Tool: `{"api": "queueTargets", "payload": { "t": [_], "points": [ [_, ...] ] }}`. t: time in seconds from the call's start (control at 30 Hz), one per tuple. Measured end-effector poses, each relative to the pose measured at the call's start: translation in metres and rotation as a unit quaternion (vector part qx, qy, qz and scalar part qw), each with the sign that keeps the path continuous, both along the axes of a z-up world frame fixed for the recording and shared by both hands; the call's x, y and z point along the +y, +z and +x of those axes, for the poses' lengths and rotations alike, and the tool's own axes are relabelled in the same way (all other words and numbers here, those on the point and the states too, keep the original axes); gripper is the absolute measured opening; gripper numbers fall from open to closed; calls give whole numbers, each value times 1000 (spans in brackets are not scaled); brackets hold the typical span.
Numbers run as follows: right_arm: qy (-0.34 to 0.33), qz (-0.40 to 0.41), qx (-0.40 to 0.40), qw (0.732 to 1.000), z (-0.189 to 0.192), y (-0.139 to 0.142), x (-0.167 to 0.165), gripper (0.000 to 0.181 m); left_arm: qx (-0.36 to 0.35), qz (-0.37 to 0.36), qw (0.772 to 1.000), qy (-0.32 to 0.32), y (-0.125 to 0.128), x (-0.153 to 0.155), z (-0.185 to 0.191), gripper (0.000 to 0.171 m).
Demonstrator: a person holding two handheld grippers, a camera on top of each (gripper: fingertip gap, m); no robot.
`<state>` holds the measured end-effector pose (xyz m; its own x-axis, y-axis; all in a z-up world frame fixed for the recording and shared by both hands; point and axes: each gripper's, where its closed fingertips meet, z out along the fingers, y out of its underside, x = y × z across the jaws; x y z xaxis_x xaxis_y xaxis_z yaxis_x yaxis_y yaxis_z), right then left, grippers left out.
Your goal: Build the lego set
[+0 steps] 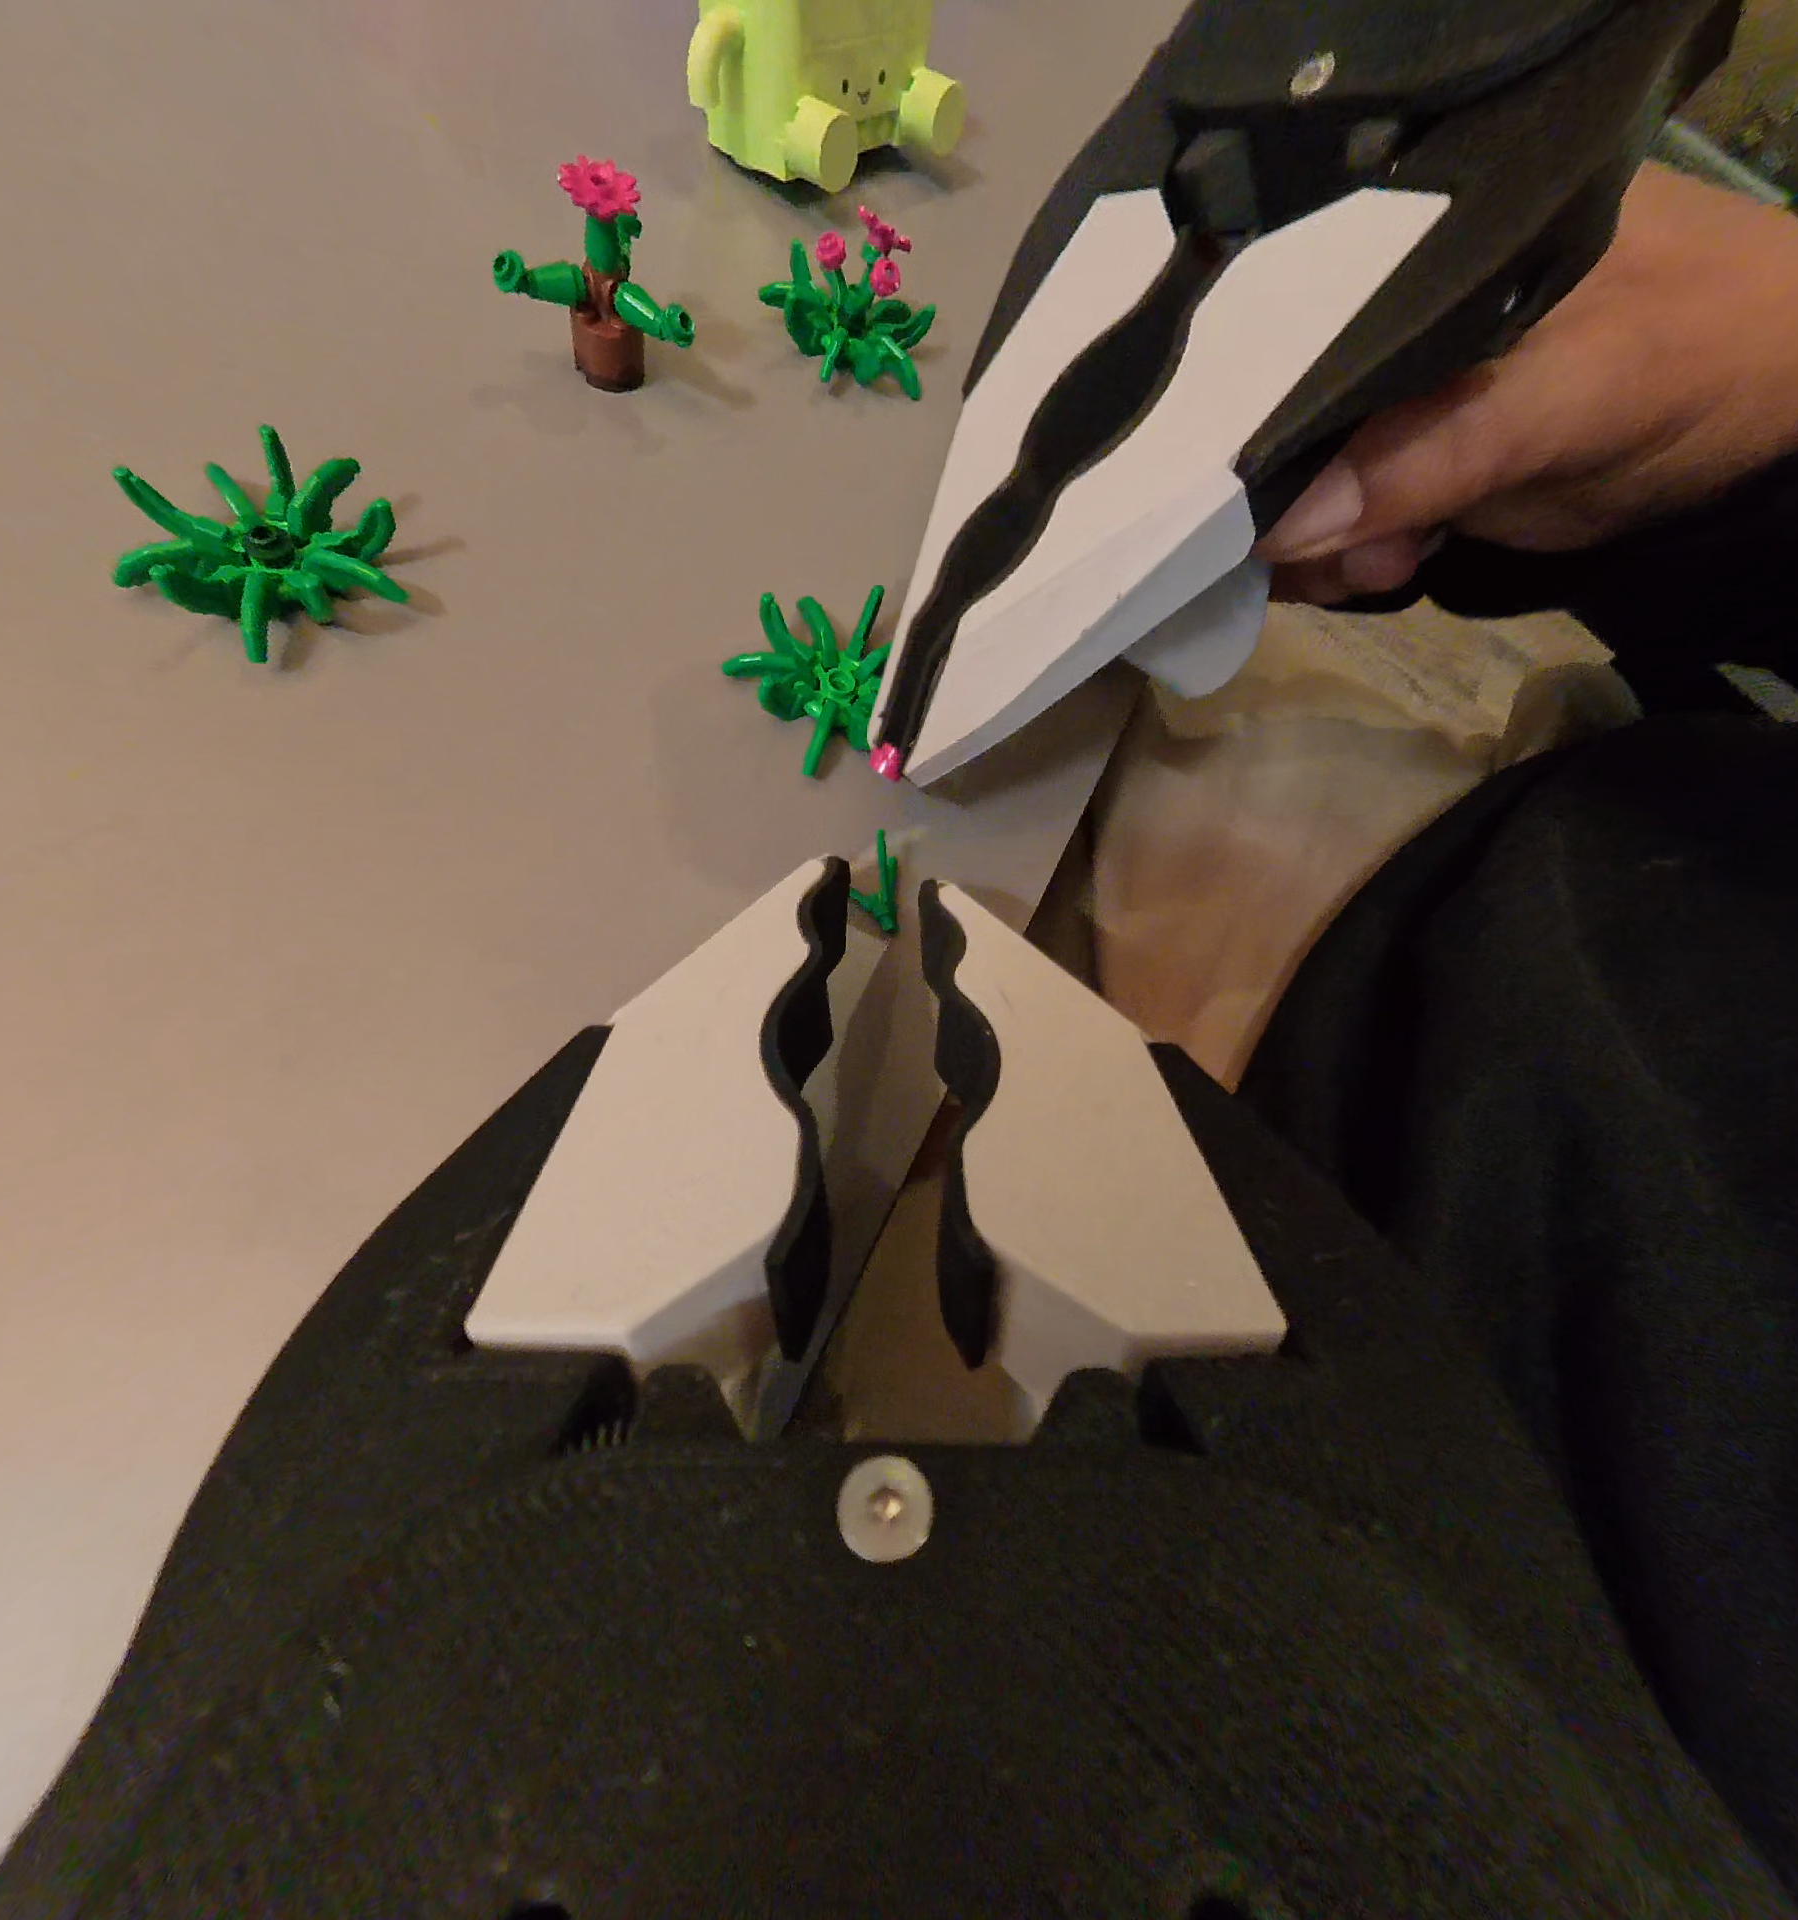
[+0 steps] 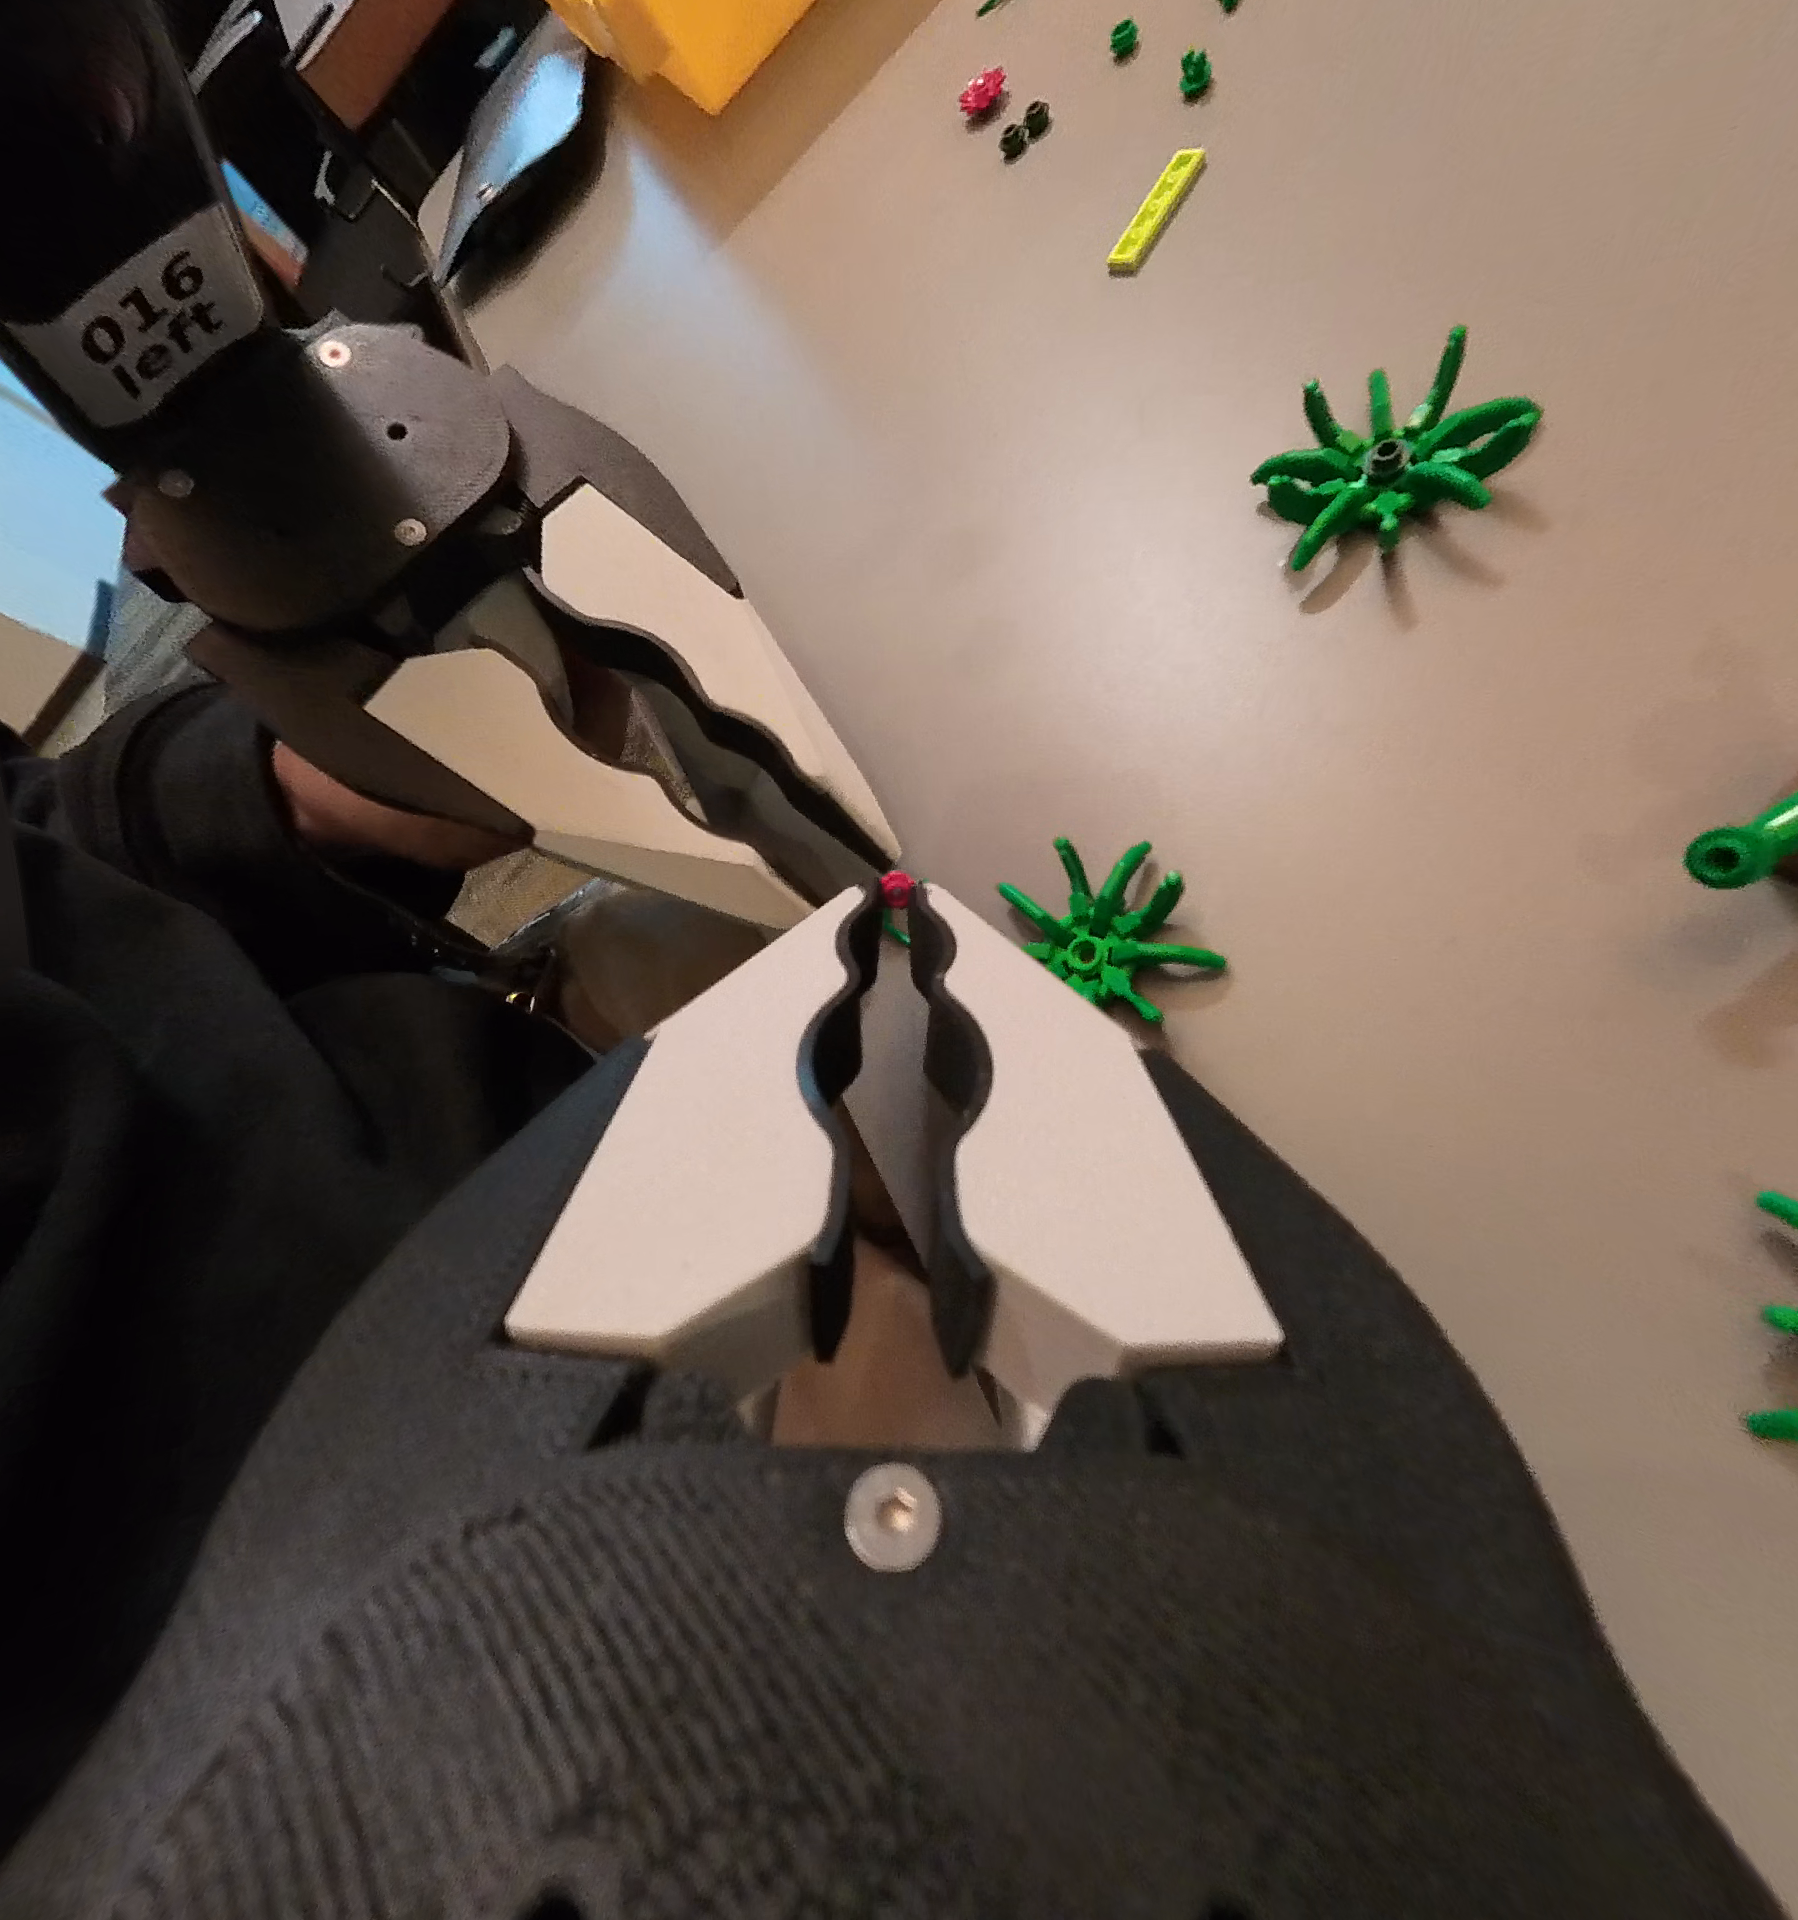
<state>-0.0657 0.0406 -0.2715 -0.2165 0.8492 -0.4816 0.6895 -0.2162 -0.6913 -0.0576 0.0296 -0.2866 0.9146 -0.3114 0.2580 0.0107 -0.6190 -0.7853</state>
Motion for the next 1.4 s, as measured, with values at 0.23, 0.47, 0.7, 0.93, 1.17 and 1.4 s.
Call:
{"api": "queueTargets", "payload": {
  "t": [0.23, 0.47, 0.7, 0.93, 1.17, 1.4],
  "points": [
    [46, 27, -19, 998, -1, -5, -4, 3, 6, -5, 1000, 3, -1, -1, -1, 9],
    [68, 36, -27, 997, -2, -5, -6, 3, 14, -14, 1000, 5, -3, 0, 0, 6],
    [81, 41, -37, 995, -2, -8, -8, 3, 25, -20, 999, 10, -5, 1, -2, 1],
    [79, 44, -32, 995, 0, -6, -6, 3, 17, -22, 1000, 10, -5, 1, -2, 0],
    [80, 48, -20, 995, 1, -6, -7, 3, 2, -26, 1000, 8, -5, 2, 0, 0],
    [80, 139, 22, 987, 5, -3, -5, 3, -1, -28, 1000, 8, -5, 2, 0, 0]
  ]
}}
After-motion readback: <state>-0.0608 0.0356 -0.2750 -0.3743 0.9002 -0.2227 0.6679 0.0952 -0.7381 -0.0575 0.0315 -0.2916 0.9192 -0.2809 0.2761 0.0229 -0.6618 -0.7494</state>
